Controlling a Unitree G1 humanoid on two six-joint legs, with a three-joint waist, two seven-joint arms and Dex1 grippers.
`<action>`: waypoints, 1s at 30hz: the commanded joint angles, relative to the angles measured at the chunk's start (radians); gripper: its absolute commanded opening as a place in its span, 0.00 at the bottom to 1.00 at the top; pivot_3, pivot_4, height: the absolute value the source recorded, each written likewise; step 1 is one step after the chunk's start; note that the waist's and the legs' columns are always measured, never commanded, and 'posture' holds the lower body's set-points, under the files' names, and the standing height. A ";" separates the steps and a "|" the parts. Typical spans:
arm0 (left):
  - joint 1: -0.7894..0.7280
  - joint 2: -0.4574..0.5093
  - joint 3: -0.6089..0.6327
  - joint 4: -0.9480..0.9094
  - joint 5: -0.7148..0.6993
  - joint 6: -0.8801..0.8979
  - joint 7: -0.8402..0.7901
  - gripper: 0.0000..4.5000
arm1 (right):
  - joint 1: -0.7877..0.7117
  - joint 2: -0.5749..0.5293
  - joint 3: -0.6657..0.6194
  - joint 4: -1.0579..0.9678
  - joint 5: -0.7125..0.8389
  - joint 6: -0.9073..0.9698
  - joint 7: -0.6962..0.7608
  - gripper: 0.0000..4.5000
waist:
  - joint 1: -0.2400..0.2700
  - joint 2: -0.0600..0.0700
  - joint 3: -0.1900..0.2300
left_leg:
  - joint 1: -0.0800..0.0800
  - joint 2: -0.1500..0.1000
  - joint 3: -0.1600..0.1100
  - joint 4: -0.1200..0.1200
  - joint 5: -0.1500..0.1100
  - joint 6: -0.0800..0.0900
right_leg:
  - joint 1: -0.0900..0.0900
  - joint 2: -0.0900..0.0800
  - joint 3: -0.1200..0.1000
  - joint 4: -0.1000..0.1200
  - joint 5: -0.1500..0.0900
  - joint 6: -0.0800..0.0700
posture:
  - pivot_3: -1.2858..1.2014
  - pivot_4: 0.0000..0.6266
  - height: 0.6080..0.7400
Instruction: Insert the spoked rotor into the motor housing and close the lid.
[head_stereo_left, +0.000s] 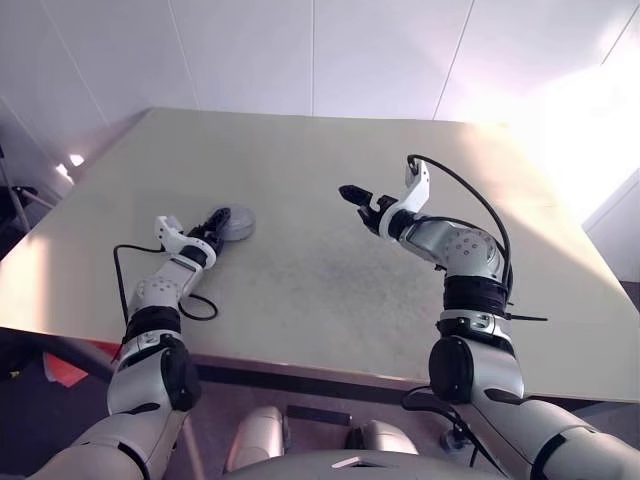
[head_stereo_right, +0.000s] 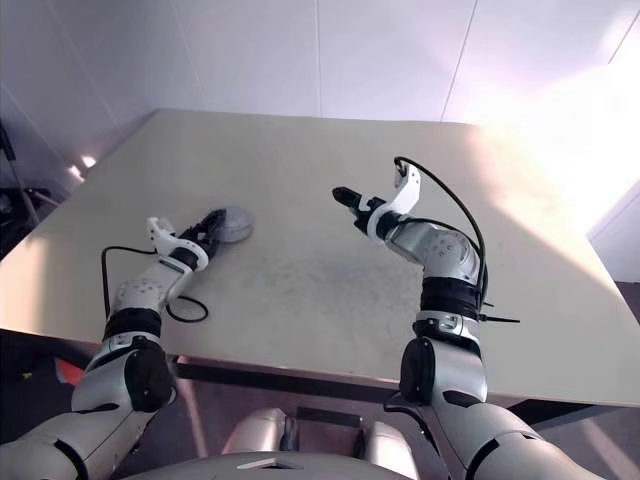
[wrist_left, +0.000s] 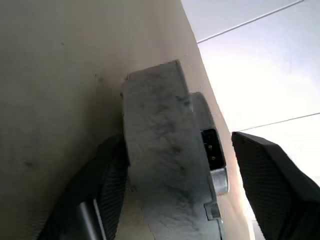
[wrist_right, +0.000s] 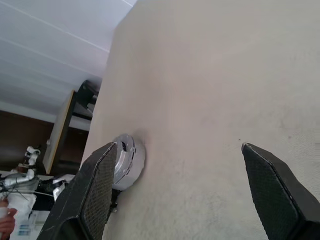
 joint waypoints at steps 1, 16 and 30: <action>-0.053 0.094 0.022 0.037 0.028 -0.093 0.003 0.92 | -0.036 -0.011 0.010 0.015 -0.004 -0.019 0.023 1.00 | -0.009 0.000 0.000 | 0.000 0.000 0.000 0.000 0.000 -0.001 | 0.000 0.000 0.000 0.000 -0.001 -0.001 | 0.52 0.00 1.00; -0.031 0.190 -0.412 -0.171 0.390 -0.421 -0.377 0.92 | 0.179 -0.238 0.329 -0.255 -0.313 -0.405 0.374 1.00 | 0.020 -0.004 0.002 | 0.000 0.000 0.000 0.000 0.000 0.000 | 0.003 -0.001 0.000 -0.002 0.002 0.003 | 0.52 0.00 1.00; 0.181 0.071 -0.681 -0.430 0.443 -0.348 -0.588 0.92 | 0.407 -0.507 0.393 -0.201 -0.490 -0.703 0.677 1.00 | 0.008 -0.005 0.002 | 0.003 0.001 0.001 0.000 -0.002 0.004 | 0.003 0.000 0.000 -0.001 0.000 -0.004 | 0.52 0.00 1.00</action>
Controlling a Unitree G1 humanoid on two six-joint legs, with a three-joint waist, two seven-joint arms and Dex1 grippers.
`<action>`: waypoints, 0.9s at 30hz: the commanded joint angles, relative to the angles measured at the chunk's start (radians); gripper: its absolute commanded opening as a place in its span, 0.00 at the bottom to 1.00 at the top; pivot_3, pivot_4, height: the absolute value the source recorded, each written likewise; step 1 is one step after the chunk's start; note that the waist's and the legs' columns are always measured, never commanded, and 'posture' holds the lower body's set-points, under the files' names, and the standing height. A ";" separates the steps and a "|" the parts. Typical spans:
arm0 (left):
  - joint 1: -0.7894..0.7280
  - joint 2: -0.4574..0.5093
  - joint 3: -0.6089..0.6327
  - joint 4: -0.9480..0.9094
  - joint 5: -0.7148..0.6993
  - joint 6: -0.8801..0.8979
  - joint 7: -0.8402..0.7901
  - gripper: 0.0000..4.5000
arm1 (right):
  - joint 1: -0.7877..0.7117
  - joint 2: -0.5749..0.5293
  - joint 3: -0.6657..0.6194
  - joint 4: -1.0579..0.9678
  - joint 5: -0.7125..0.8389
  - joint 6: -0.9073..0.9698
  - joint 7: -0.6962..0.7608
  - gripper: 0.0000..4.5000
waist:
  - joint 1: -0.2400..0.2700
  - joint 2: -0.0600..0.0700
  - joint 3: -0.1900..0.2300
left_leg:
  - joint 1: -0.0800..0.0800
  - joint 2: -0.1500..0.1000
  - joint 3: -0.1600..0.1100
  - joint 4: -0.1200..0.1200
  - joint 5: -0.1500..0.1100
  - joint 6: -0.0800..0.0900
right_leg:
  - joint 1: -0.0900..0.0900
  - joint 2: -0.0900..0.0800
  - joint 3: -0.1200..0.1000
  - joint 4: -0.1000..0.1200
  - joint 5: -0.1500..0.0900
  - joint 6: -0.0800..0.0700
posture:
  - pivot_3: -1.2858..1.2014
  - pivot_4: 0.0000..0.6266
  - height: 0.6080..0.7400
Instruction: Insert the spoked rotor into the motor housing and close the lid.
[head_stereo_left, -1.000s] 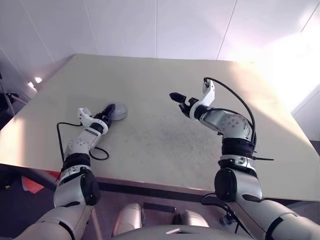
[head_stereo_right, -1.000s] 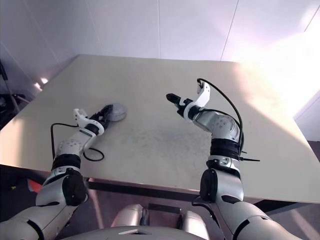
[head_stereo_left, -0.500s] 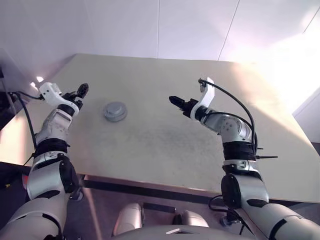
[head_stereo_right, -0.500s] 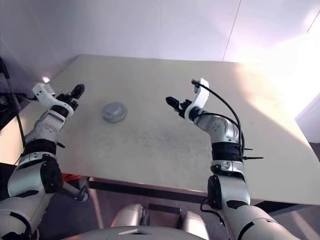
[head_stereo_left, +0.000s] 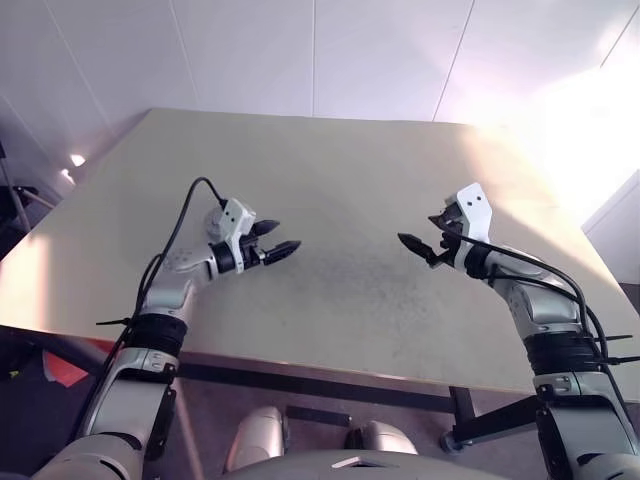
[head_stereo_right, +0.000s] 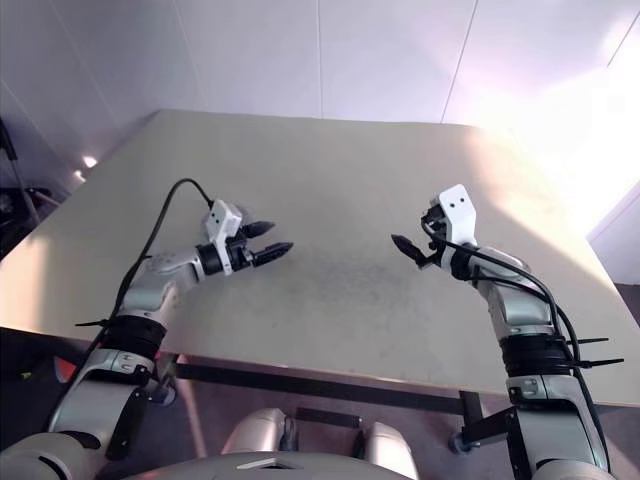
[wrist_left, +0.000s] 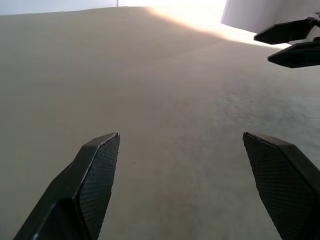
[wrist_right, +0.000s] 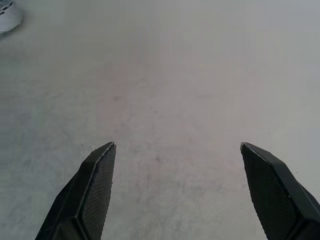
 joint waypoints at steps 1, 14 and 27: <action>-0.018 -0.007 0.013 -0.034 0.002 -0.024 0.002 0.92 | -0.010 -0.010 -0.021 -0.031 0.005 -0.043 0.032 1.00 | 0.001 0.000 0.000 | 0.000 0.000 0.000 0.000 0.000 0.001 | 0.000 0.000 0.000 0.000 0.000 0.000 | 0.52 0.00 1.00; -0.051 -0.051 0.019 0.039 0.033 -0.074 0.028 0.92 | -0.038 0.030 -0.008 -0.005 -0.051 -0.052 0.005 1.00 | 0.003 0.001 0.000 | 0.000 0.000 0.000 0.007 -0.003 0.006 | 0.003 0.000 0.000 0.000 0.001 -0.001 | 0.52 0.00 1.00; -0.055 -0.051 0.027 0.047 0.039 -0.085 0.045 0.92 | -0.059 0.033 0.001 0.023 -0.081 -0.057 -0.008 1.00 | 0.002 0.001 0.000 | 0.000 0.000 0.000 0.007 -0.003 0.007 | 0.004 0.000 0.000 0.000 0.001 -0.001 | 0.52 0.00 1.00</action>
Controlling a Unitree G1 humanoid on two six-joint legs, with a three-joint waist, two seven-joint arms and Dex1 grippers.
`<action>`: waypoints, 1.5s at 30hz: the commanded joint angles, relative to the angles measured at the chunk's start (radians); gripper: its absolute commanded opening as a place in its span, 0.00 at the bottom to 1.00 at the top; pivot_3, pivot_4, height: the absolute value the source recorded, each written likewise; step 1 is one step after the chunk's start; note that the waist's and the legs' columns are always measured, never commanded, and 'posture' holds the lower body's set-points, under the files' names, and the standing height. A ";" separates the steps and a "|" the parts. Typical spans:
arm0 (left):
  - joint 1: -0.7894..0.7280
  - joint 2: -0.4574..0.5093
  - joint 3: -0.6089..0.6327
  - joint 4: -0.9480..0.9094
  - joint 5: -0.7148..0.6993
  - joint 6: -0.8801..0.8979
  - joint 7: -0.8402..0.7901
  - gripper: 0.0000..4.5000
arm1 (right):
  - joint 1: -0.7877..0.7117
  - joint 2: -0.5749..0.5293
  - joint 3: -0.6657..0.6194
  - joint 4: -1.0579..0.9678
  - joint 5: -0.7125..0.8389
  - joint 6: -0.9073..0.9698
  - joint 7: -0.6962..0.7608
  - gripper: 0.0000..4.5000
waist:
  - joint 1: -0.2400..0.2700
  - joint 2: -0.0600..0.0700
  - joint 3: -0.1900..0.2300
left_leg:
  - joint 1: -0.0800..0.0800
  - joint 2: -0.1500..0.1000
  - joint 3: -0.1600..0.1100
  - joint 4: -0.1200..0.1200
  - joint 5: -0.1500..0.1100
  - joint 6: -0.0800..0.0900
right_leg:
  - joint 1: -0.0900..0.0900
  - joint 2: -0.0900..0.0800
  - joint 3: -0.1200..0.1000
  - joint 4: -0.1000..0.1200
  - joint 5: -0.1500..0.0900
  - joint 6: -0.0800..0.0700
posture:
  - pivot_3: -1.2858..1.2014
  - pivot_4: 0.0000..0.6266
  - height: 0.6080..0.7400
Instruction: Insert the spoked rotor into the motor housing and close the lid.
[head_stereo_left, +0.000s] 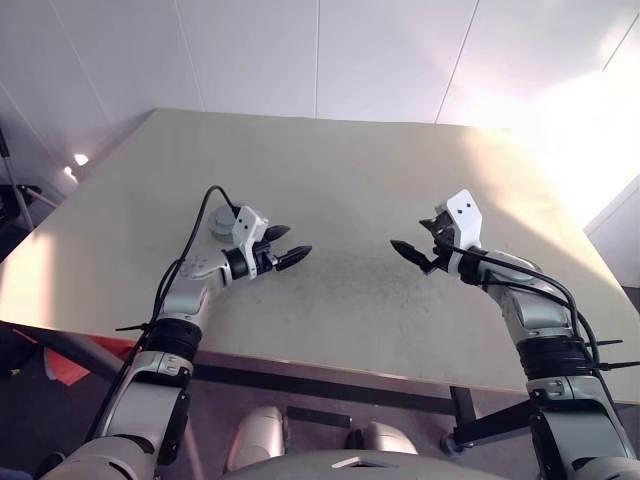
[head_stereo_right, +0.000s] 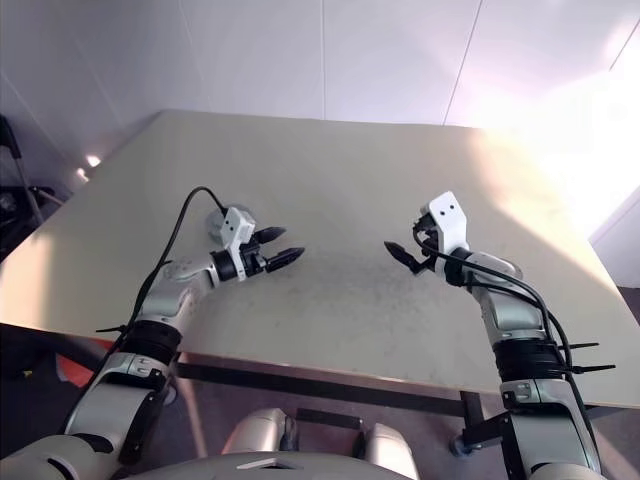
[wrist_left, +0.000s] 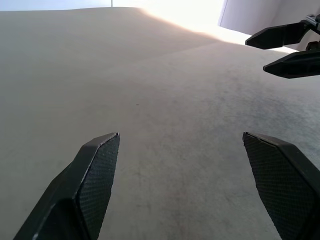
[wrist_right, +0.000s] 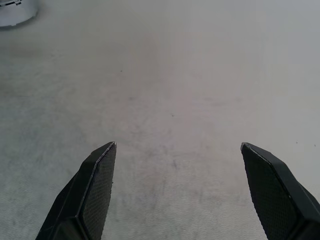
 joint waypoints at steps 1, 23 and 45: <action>-0.032 -0.001 0.020 -0.003 0.004 -0.029 0.006 0.92 | -0.038 0.002 -0.008 0.002 -0.014 -0.026 -0.015 1.00 | 0.000 0.000 0.000 | 0.000 0.000 0.000 0.000 0.000 0.000 | 0.000 0.000 0.000 0.000 0.000 0.000 | 0.52 0.00 1.00; -0.070 0.008 0.041 0.050 0.006 -0.064 0.017 0.92 | -0.063 0.012 -0.017 0.028 -0.023 -0.034 -0.017 1.00 | 0.000 0.000 0.000 | 0.000 0.000 0.000 0.000 0.000 0.000 | 0.000 0.000 0.000 0.000 0.000 0.000 | 0.52 0.00 1.00; -0.079 0.000 0.056 0.027 -0.003 -0.053 0.036 0.92 | -0.107 0.038 -0.007 0.096 -0.044 -0.077 -0.023 1.00 | 0.000 0.000 0.000 | 0.000 0.000 0.000 0.001 0.000 0.001 | 0.000 0.000 0.000 0.000 0.000 0.000 | 0.52 0.00 1.00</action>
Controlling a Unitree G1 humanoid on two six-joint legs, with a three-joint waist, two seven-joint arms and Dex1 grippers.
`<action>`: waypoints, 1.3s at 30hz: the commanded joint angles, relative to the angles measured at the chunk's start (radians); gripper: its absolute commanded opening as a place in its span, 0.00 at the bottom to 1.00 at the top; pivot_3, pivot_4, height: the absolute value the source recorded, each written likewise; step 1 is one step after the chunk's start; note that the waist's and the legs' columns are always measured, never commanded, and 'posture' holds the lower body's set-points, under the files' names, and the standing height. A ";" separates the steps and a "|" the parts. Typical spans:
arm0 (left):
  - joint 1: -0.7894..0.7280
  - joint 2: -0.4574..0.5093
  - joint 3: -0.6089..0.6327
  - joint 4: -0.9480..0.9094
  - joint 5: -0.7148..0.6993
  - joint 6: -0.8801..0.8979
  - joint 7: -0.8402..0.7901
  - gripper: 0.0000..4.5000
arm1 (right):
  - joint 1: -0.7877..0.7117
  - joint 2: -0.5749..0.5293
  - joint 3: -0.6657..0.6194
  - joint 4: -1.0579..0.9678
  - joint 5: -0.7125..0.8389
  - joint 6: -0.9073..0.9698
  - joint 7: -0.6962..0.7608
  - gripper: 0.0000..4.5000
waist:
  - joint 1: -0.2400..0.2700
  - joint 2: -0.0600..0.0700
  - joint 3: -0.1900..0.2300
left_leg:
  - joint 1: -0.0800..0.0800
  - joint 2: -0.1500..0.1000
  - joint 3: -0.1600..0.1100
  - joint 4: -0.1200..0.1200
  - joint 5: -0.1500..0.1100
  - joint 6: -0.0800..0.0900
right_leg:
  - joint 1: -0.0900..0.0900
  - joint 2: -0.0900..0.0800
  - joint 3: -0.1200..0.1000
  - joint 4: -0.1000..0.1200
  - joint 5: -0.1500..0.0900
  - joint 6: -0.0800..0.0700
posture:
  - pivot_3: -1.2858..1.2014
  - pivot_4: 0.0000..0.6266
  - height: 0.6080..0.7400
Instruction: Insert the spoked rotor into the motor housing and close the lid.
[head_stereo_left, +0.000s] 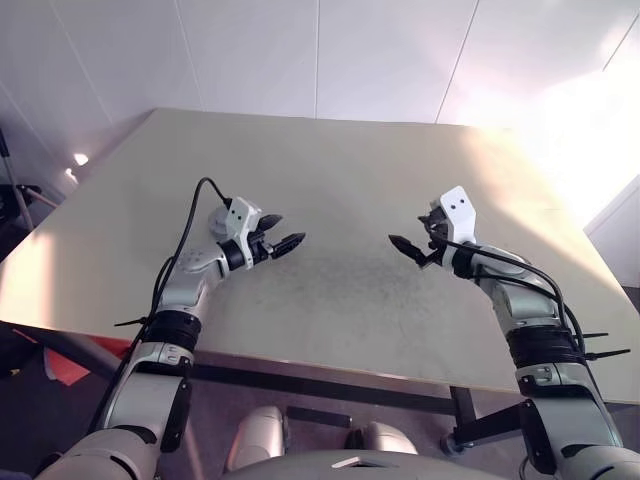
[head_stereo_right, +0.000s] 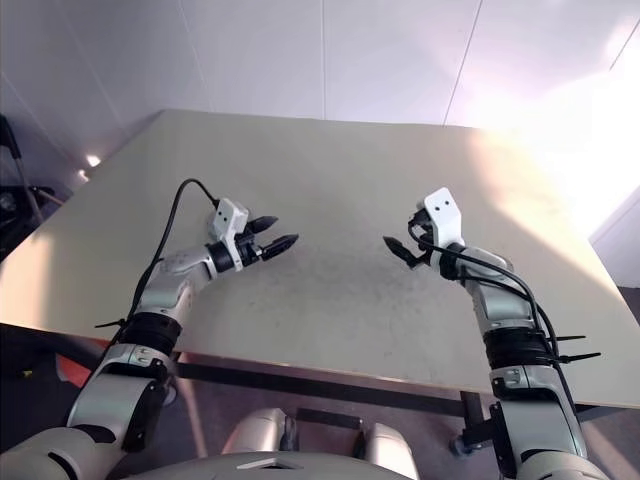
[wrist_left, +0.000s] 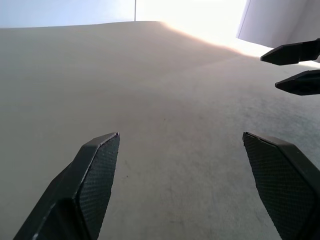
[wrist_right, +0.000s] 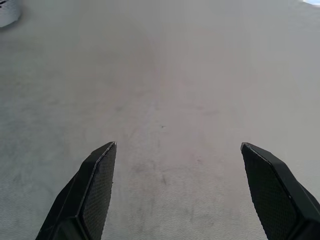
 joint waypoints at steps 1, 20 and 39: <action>-0.028 0.002 0.017 -0.039 -0.004 -0.010 0.001 0.92 | -0.032 0.001 -0.007 -0.001 -0.004 -0.032 -0.001 1.00 | 0.000 0.000 0.000 | 0.000 0.000 0.000 0.000 0.000 0.000 | 0.000 0.000 0.000 0.000 0.000 0.000 | 0.52 0.00 1.00; -0.029 0.003 0.019 -0.046 -0.002 -0.012 0.015 0.92 | -0.034 0.014 -0.007 0.011 -0.013 -0.051 -0.018 1.00 | 0.000 0.000 0.000 | 0.000 0.000 0.000 0.000 0.000 0.000 | 0.000 0.000 0.000 0.000 0.000 0.000 | 0.52 0.00 1.00; -0.035 0.007 0.028 -0.038 0.002 -0.024 0.040 0.92 | -0.065 0.034 -0.003 0.051 -0.029 -0.087 -0.027 1.00 | 0.000 0.000 0.000 | 0.000 0.000 0.000 0.000 0.000 0.000 | 0.000 0.000 0.000 0.000 0.000 0.000 | 0.52 0.00 1.00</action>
